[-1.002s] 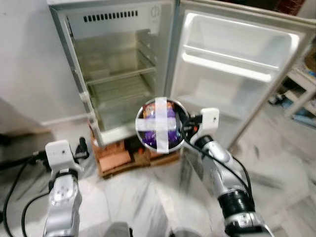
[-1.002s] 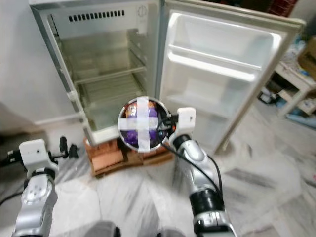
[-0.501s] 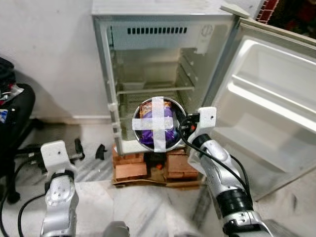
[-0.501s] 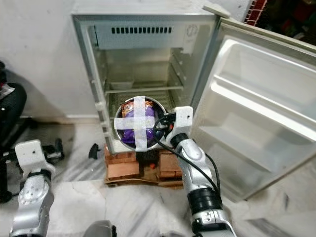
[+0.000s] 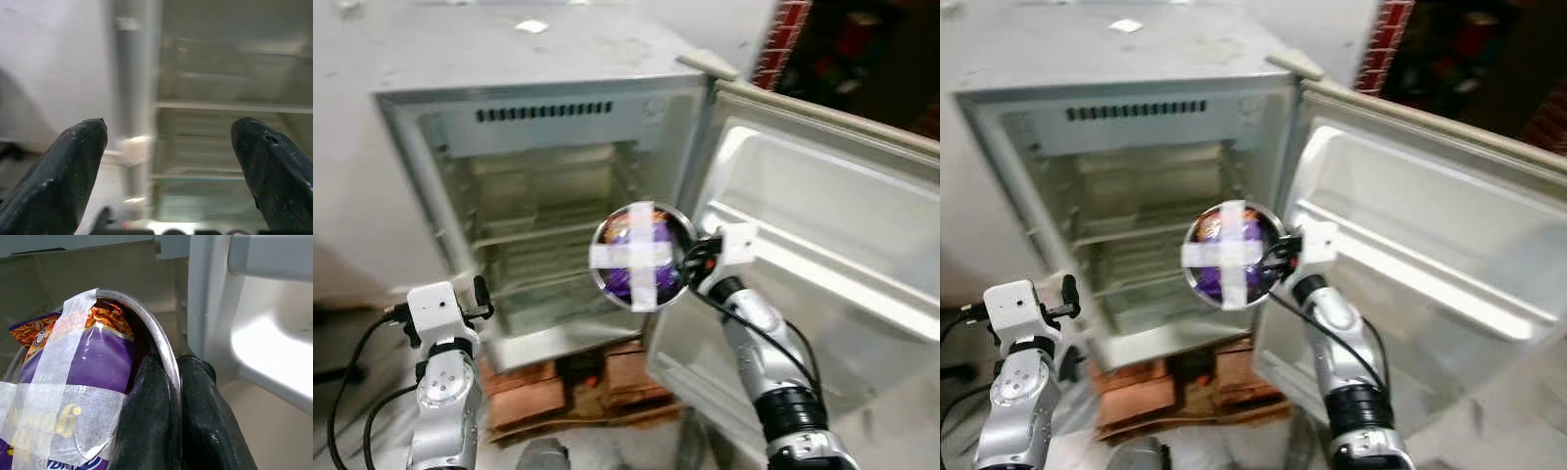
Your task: Restocking fridge
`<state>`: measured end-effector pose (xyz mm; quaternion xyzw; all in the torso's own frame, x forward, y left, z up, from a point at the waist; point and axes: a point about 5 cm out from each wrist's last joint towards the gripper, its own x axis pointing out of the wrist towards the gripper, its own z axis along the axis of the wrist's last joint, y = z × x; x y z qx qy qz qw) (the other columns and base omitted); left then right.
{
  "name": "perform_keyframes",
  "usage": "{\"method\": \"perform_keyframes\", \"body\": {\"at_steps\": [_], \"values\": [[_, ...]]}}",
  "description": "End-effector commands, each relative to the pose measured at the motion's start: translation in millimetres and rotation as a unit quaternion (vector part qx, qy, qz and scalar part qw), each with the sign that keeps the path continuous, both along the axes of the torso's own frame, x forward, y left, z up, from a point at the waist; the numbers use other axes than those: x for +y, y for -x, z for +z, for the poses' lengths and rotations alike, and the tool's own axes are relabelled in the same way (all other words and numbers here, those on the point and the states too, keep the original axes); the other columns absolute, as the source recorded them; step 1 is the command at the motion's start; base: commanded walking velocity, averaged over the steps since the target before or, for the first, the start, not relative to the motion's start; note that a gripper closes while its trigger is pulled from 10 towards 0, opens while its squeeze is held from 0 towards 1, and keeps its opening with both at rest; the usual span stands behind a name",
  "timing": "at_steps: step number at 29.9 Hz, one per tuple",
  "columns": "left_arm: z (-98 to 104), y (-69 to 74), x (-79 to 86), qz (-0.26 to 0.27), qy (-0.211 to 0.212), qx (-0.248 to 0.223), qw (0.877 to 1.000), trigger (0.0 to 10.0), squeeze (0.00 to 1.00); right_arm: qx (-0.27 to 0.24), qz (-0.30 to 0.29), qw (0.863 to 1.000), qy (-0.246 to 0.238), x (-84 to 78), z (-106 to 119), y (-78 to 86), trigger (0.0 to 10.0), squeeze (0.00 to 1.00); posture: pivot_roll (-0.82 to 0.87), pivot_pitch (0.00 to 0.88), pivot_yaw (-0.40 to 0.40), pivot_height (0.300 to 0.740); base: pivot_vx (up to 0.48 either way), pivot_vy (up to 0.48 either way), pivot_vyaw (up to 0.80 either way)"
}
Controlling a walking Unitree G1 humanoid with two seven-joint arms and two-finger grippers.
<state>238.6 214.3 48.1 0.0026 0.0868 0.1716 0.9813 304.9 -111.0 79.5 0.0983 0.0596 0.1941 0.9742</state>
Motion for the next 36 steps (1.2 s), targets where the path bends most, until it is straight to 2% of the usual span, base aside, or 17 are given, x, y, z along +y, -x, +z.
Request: {"method": "perform_keyframes", "body": {"at_steps": [1,9,20,23,36], "values": [[-0.6,1.9,1.2,0.007,0.001,0.004,1.000,10.0,0.00,-0.019,-0.036,0.999,0.001,-16.1,13.7,-11.1,10.0,0.00,0.08,0.000,-0.081,0.740,0.000,0.000,0.00],[0.7,4.8,-0.2,0.007,-0.002,0.000,1.000,10.0,0.00,-0.020,-0.025,0.999,0.000,-14.1,13.8,-10.1,10.0,0.00,0.09,0.000,-0.084,0.740,0.000,0.000,0.48],[2.2,1.4,-1.1,0.005,-0.010,0.004,1.000,10.0,0.00,-0.019,-0.030,0.999,0.001,-16.8,14.0,-12.7,10.0,0.00,0.08,0.000,-0.074,0.740,0.000,0.000,0.00],[3.4,2.8,-3.4,-0.001,-0.026,0.006,1.000,10.0,0.00,-0.015,-0.032,0.999,-0.001,-19.2,12.0,-11.4,10.0,0.00,0.08,0.000,-0.073,0.740,0.000,0.000,0.00],[2.7,-0.6,-6.9,0.001,-0.013,0.004,1.000,10.0,0.00,-0.012,-0.026,1.000,0.000,-17.7,11.4,-12.7,10.0,0.00,0.08,0.000,-0.078,0.740,0.000,-0.139,0.00]]}}
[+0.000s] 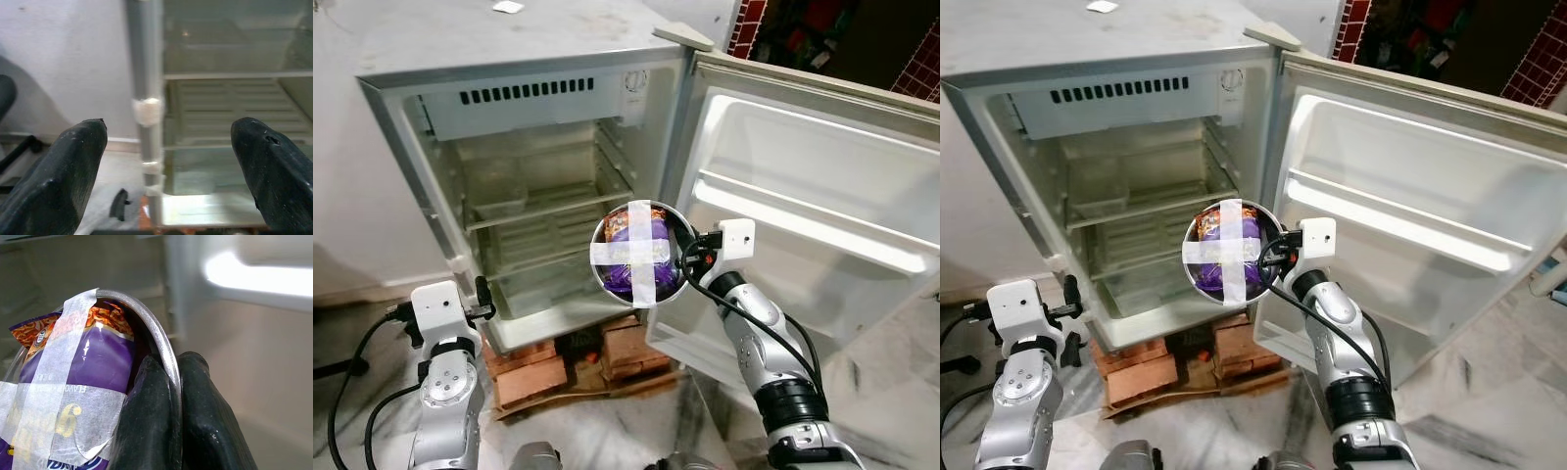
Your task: Restocking fridge
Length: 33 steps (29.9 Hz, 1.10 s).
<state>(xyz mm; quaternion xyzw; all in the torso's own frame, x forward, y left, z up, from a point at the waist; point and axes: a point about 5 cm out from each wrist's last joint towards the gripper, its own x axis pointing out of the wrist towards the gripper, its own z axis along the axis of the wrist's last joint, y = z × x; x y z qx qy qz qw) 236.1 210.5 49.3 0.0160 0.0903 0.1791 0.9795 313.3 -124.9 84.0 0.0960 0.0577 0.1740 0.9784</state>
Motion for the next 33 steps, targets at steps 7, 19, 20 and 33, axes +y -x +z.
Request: {"method": "perform_keyframes", "body": {"at_steps": [7,19,20,33], "values": [[0.6,-2.7,-2.4,0.001,0.005,0.000,1.000,10.0,0.00,-0.012,0.003,1.000,-0.002,-2.0,6.3,-3.4,10.0,0.00,0.08,0.000,-0.078,0.740,0.000,0.000,0.00],[-1.0,-3.2,-1.5,0.006,0.003,0.014,1.000,10.0,0.00,-0.008,0.008,1.000,-0.008,-0.6,5.1,-4.0,10.0,0.00,0.09,0.000,-0.074,0.740,0.000,0.400,0.00],[-1.0,-3.6,-1.7,0.005,0.003,0.015,1.000,10.0,0.00,-0.008,0.008,1.000,-0.007,-0.8,5.2,-4.2,10.0,0.00,0.09,0.000,-0.074,0.740,0.000,0.480,0.00],[4.1,-7.6,-2.2,-0.011,-0.008,-0.001,1.000,10.0,0.00,-0.016,0.005,1.000,-0.007,-1.5,7.5,-6.1,10.0,0.00,0.09,0.000,-0.069,0.740,0.000,0.198,0.00]]}}
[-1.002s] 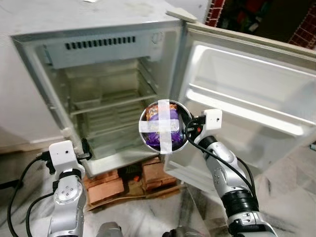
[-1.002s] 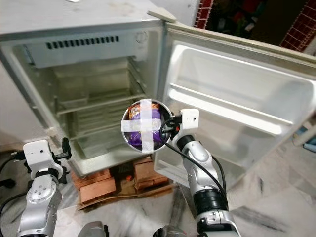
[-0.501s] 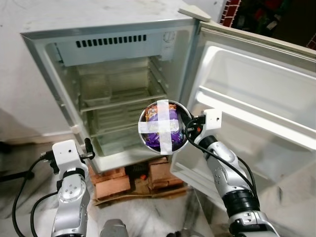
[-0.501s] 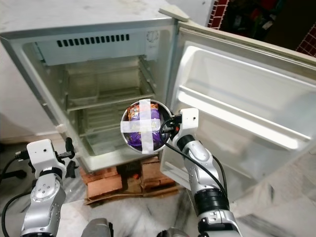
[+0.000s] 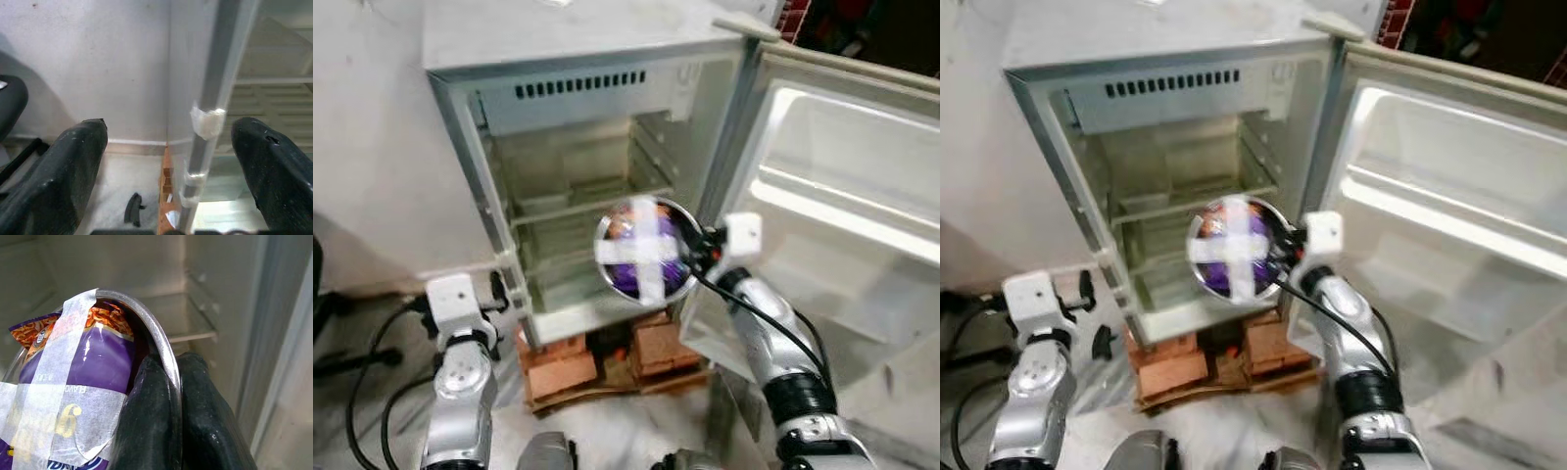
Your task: Restocking fridge
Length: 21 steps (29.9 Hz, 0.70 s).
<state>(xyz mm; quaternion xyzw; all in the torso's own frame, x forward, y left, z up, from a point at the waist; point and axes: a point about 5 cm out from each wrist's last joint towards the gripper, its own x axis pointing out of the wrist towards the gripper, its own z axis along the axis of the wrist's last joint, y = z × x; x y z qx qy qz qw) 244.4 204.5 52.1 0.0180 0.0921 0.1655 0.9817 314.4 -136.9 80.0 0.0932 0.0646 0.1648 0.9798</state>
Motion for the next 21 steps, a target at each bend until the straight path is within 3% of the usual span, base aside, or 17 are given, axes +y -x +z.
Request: {"method": "perform_keyframes", "body": {"at_steps": [1,16,21], "values": [[1.7,0.3,4.2,0.001,-0.013,-0.002,1.000,10.0,0.00,-0.023,0.010,1.000,-0.012,10.3,11.3,-5.2,10.0,0.00,0.09,0.000,-0.067,0.740,0.000,0.000,0.00],[2.4,-0.8,3.9,-0.006,-0.023,-0.003,1.000,10.0,0.00,-0.028,0.001,1.000,-0.010,9.1,12.9,-6.5,10.0,0.00,0.08,0.000,-0.068,0.740,0.000,0.000,0.00],[2.6,-1.4,3.7,-0.008,-0.022,-0.005,1.000,10.0,0.00,-0.027,-0.006,1.000,-0.012,7.4,13.4,-8.0,10.0,0.00,0.08,0.000,-0.069,0.740,0.278,0.000,0.00]]}}
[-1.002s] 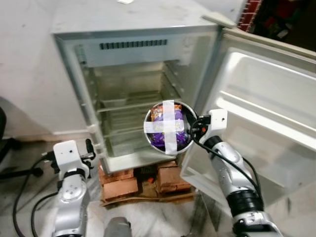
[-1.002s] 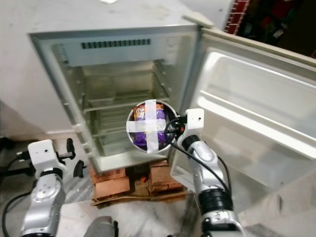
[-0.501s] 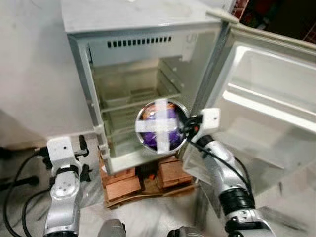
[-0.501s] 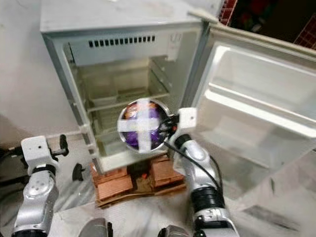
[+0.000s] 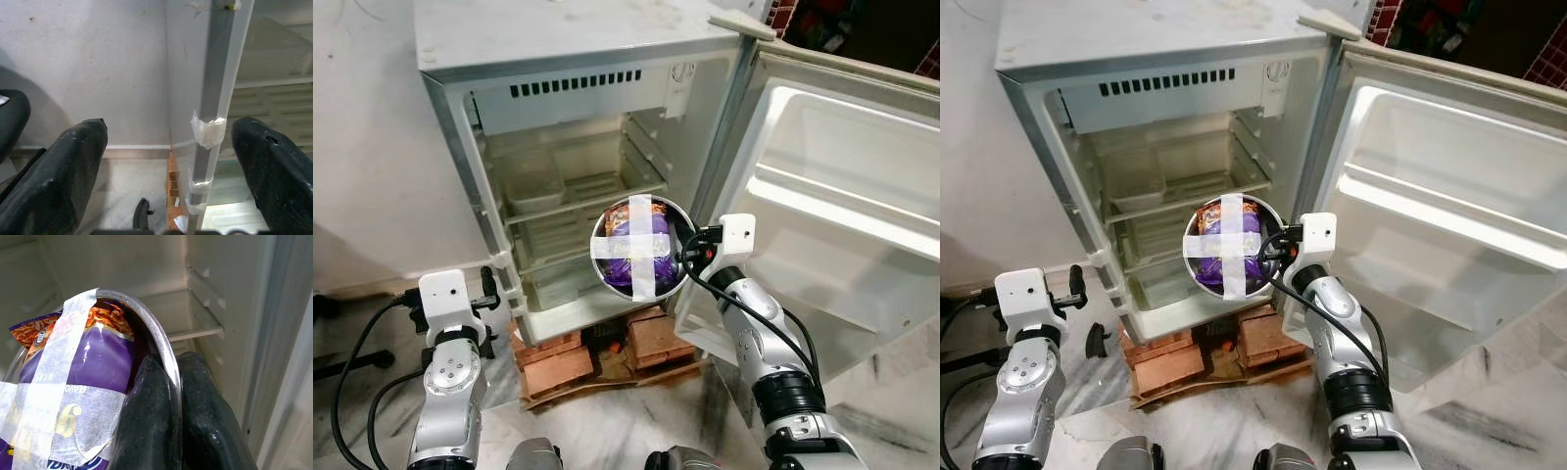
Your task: Restocking fridge
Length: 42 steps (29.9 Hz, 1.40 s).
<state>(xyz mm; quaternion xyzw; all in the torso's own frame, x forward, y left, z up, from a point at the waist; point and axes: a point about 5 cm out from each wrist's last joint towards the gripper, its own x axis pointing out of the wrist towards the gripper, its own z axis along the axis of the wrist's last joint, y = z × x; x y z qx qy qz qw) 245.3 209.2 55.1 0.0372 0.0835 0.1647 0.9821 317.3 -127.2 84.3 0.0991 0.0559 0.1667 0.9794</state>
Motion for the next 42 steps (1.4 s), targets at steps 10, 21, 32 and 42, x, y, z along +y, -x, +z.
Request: {"method": "perform_keyframes", "body": {"at_steps": [10,21,32,42], "values": [[-1,-1.9,-1.8,-0.002,0.008,-0.002,1.000,10.0,0.00,-0.025,0.005,1.000,-0.004,-0.9,11,-5.6,10.0,0.00,0.08,0.000,-0.070,0.740,0.364,0.000,0.00],[-2,0.1,-0.1,0.006,0.013,0.000,1.000,10.0,0.00,-0.027,0.004,1.000,-0.007,-0.1,12,-8.1,10.0,0.00,0.09,0.000,-0.072,0.740,0.340,0.000,0.36],[-5,13.8,1.5,0.011,0.015,0.016,1.000,10.0,0.00,-0.021,-0.007,1.000,-0.007,-4.0,13,-13.9,10.0,0.00,0.10,0.000,-0.080,0.740,0.027,0.000,0.00],[0,48.6,3.0,-0.003,0.000,0.035,0.999,10.0,0.00,0.000,0.008,1.000,-0.028,8.1,16,-28.1,10.0,0.00,0.19,0.069,-0.102,0.740,0.000,0.000,0.00]]}}
